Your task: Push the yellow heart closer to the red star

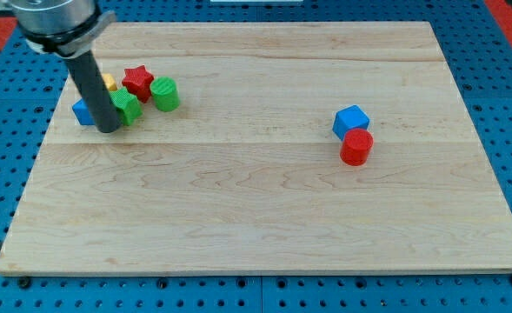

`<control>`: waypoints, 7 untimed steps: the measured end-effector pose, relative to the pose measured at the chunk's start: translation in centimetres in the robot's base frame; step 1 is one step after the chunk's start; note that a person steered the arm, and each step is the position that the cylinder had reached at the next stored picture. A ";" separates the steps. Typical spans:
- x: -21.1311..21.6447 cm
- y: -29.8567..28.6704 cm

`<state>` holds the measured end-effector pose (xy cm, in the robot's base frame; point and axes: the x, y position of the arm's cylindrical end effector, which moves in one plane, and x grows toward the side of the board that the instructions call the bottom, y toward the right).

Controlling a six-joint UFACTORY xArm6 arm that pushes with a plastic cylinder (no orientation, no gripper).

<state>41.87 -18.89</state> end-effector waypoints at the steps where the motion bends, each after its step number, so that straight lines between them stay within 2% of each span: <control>1: 6.1 -2.6; 2: 5.5 -11.4; 3: 1.6 -11.6; 4: -0.2 -11.6; 5: -4.7 -11.6; 6: -6.1 -11.5; 7: -10.2 -9.5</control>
<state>31.69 -28.44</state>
